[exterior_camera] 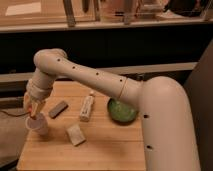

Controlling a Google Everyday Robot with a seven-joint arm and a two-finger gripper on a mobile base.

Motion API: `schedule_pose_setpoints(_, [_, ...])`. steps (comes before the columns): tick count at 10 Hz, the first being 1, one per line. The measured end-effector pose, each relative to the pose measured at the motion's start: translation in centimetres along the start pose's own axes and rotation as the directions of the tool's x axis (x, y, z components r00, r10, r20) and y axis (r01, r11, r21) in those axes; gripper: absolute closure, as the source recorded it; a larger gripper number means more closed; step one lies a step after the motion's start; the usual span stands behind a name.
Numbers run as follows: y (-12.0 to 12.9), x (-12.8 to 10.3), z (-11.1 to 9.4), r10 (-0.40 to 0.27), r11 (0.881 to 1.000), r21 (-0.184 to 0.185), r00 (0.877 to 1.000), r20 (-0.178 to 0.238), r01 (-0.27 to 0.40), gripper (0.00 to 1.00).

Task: Place the pepper in the ceramic cup

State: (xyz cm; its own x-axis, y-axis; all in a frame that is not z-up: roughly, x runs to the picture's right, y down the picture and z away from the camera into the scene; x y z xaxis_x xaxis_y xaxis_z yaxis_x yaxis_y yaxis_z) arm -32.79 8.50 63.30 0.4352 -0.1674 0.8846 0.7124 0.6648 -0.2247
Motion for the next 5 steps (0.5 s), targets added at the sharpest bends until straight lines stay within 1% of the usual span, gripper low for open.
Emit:
schedule_pose_setpoints(2, [0.1, 0.8, 0.3, 0.037, 0.999, -0.002, 0.999, 0.007, -0.037, 1.00])
schedule_pose_setpoints(5, [0.3, 2.0, 0.6, 0.085, 0.996, -0.009, 0.996, 0.000, -0.085, 1.00])
